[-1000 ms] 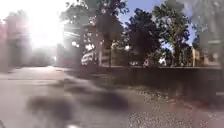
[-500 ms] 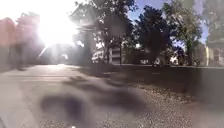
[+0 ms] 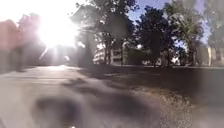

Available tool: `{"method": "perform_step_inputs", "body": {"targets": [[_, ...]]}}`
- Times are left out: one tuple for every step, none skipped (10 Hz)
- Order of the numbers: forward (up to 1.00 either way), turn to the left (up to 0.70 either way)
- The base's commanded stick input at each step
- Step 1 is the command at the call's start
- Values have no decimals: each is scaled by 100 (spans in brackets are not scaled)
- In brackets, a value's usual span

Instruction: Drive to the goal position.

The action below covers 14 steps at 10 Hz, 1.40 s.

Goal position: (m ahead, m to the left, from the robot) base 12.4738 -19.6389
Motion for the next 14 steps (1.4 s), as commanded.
{"method": "perform_step_inputs", "body": {"targets": [[70,12],[70,13],[70,11],[70,0],[70,0],[70,0],[70,0],[70,0],[70,0],[70,1],[70,7],[70,14],[70,14],[70,14]]}}
